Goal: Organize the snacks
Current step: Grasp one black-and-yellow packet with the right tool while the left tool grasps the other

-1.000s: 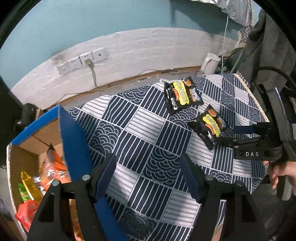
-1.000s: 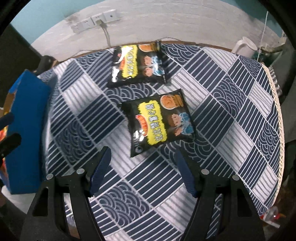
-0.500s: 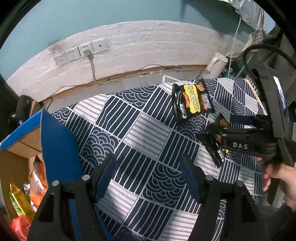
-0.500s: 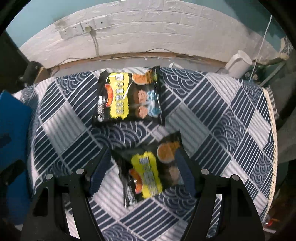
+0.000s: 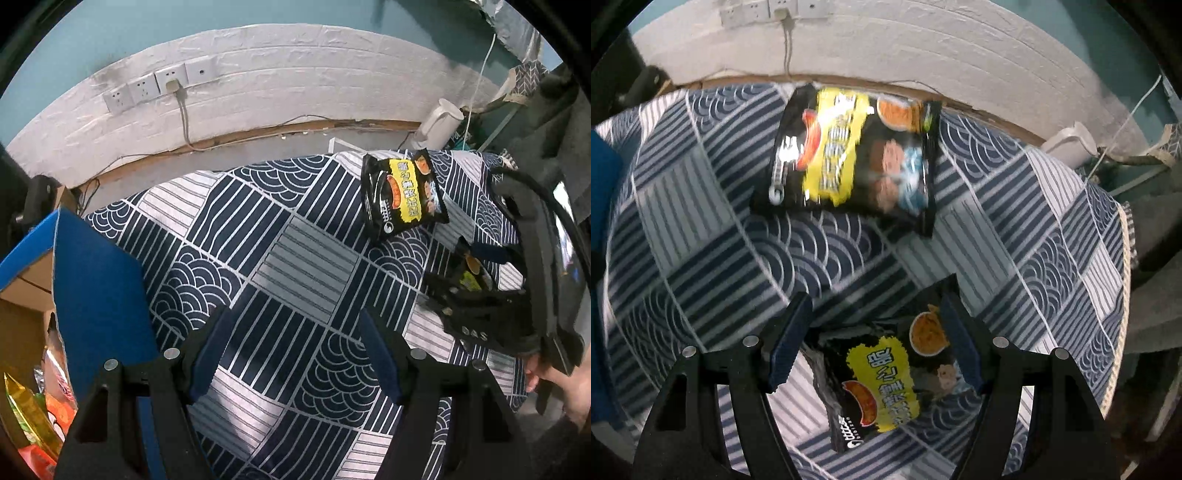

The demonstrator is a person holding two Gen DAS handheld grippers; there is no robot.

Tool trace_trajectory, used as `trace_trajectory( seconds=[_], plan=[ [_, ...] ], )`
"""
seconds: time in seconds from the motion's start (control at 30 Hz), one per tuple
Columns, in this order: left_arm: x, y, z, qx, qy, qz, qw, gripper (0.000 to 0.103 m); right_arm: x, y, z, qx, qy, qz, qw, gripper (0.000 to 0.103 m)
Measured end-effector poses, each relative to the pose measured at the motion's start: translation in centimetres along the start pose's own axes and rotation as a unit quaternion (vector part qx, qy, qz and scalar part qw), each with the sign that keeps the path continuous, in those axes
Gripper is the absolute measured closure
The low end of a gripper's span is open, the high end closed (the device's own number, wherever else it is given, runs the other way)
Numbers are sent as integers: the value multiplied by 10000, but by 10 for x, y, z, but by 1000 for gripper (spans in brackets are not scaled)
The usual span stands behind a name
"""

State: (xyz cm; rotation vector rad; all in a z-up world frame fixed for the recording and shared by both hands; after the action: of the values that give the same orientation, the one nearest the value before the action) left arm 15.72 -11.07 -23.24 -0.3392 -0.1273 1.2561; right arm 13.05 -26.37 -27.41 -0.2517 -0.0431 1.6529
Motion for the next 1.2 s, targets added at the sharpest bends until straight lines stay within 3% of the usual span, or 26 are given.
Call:
trace_trajectory(
  seconds=[0.33, 0.47, 0.53, 0.63, 0.8, 1.2],
  plan=[
    [-10, 11, 9, -37, -36, -180, 9998, 31, -25, 71, 14, 238, 290, 101, 9992, 32],
    [-19, 14, 14, -68, -55, -279, 9996, 31, -50, 89, 21, 204, -102, -375, 9990, 32],
    [-25, 14, 17, -78, -10, -295, 9995, 31, -66, 92, 27, 57, -609, -820, 9948, 32],
    [-33, 14, 21, -123, 59, -372, 9992, 31, -88, 93, 30, -23, -932, -1250, 9878, 31],
    [-46, 13, 27, -223, 70, -576, 9981, 25, -99, 85, 25, -56, -1226, -1145, 9858, 31],
    [-58, 15, 14, -91, 194, -791, 9966, 25, -71, 73, -3, 192, -1023, -775, 9915, 30]
  ],
)
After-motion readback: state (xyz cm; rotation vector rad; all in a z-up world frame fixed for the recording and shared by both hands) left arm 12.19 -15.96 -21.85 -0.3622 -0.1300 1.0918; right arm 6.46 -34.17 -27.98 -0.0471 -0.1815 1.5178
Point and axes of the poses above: each gripper's, at about its wrist camera, not at the fingertips, and z roughly against the way its jaws point, x to its left, y to its underside, the point moved 6 cm from there along -z, roughly the way its jaws point, and after that the axes turned 2 degrees about x, right-handed, at the moved point
